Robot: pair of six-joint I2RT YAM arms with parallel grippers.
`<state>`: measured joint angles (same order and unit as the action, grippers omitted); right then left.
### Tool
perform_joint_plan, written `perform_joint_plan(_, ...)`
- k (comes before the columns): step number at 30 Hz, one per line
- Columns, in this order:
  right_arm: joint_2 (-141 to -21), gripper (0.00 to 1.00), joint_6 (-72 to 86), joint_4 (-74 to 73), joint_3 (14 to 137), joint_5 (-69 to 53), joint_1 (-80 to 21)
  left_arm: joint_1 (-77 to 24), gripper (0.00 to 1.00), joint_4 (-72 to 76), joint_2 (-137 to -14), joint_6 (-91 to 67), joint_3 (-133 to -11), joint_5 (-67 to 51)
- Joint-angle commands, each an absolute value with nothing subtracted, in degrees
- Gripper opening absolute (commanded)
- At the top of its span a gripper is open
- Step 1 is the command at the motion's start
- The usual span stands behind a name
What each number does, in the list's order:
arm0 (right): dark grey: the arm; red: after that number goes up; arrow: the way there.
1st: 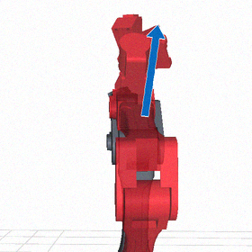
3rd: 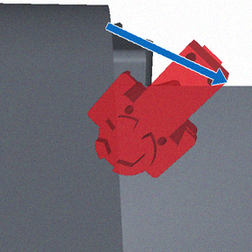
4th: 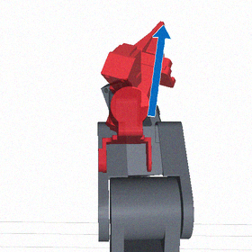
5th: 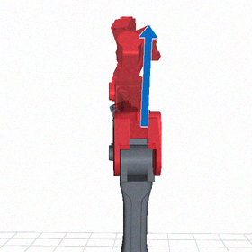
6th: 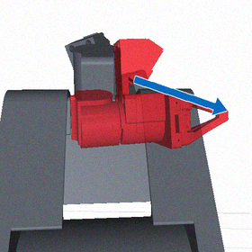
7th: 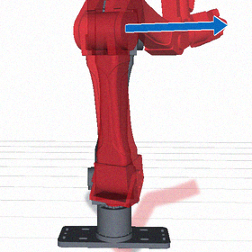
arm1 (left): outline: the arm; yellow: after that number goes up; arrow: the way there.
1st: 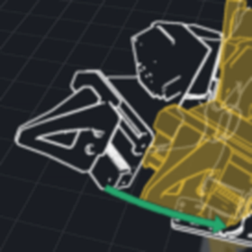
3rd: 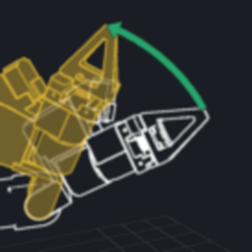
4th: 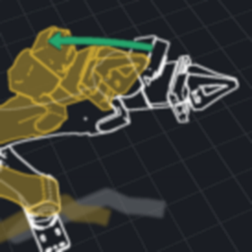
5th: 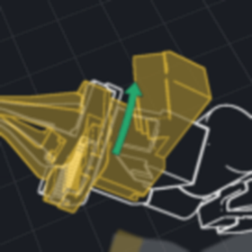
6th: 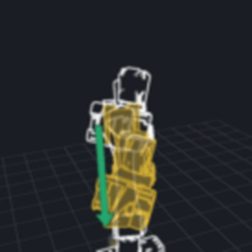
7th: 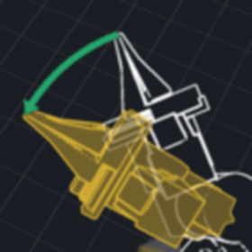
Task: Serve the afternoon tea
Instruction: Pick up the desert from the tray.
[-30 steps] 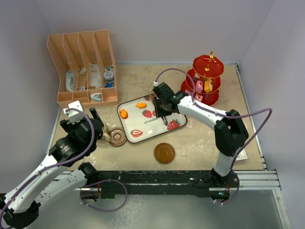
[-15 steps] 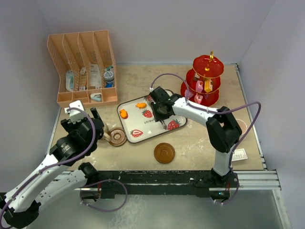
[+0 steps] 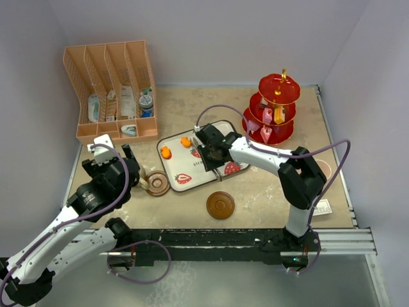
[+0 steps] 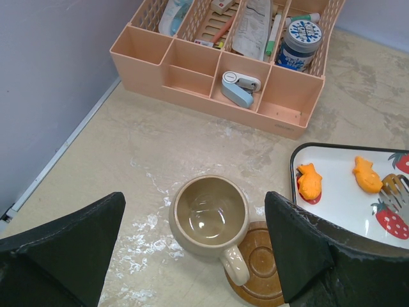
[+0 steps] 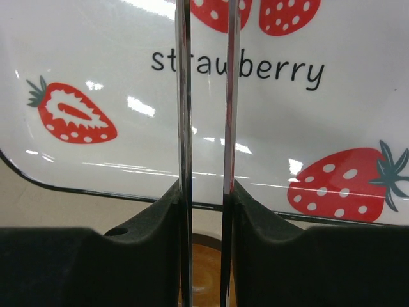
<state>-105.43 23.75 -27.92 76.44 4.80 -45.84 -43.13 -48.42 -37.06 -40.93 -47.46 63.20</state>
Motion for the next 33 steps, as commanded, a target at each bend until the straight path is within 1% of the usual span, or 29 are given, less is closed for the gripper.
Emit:
perform_joint_plan(1,-100.14,0.33,23.35,-29.18,76.47,4.24,-46.87,-43.04,0.88,-46.85,-36.82,-40.43,-49.03,63.47)
perform_joint_plan(7,-97.85,0.33,24.82,-32.66,78.14,7.87,-47.2,-43.03,0.88,-46.85,-36.7,-40.43,-49.07,63.44)
perform_joint_plan(11,-96.47,0.36,25.38,-32.01,79.66,6.9,-47.22,-43.0,0.88,-46.88,-36.65,-40.43,-49.02,63.37)
perform_joint_plan(20,-99.56,0.41,29.71,-29.3,80.61,2.22,-47.87,-42.99,0.88,-46.87,-36.73,-40.41,-49.04,63.39)
perform_joint_plan(33,-105.0,0.44,32.94,-28.81,84.12,4.29,-49.04,-43.02,0.88,-47.03,-36.51,-40.57,-49.04,63.54)
